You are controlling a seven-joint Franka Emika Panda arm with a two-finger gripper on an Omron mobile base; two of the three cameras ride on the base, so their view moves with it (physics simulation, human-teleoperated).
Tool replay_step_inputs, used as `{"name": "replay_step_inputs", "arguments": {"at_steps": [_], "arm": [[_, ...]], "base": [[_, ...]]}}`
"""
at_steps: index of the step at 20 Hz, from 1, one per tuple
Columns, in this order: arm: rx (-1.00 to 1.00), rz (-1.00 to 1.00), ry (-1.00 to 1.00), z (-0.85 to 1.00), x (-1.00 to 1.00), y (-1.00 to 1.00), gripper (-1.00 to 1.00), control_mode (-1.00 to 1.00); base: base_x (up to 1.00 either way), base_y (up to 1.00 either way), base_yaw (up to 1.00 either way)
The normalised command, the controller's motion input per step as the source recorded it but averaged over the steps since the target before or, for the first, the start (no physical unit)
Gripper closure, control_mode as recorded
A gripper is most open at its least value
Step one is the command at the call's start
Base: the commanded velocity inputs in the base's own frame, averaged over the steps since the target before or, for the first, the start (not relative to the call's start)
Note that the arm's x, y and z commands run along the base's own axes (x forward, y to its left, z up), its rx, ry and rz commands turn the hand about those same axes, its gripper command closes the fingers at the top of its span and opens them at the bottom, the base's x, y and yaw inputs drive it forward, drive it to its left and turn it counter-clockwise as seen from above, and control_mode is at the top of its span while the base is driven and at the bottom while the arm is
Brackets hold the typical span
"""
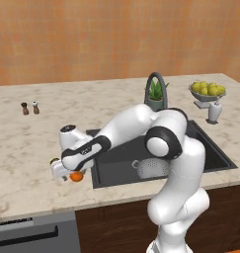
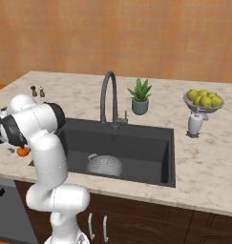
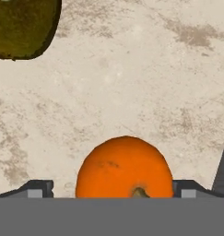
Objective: Put the colander in the sink, put the kiwi, orange in the colander, and turn on the sink faucet and pour water over the colander.
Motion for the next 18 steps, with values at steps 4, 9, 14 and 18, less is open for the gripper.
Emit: {"name": "replay_step_inputs", "arguments": {"at_steps": [4, 9, 14, 18], "arm": [[0.00, 0.00, -0.04, 0.00, 0.00, -0.21, -1.00, -1.00], [0.00, 0.00, -0.01, -0.07, 0.00, -0.10, -1.00, -1.00], [0.00, 0.00, 0.00, -0.27, 0.00, -0.01, 1.00, -1.00], [0.00, 0.00, 0.00, -0.29, 0.00, 0.00, 1.00, -1.00]], "base": [[0.00, 0.00, 0.00], [0.00, 0.00, 0.00], [0.00, 0.00, 0.00], [0.00, 0.00, 0.00]]}}
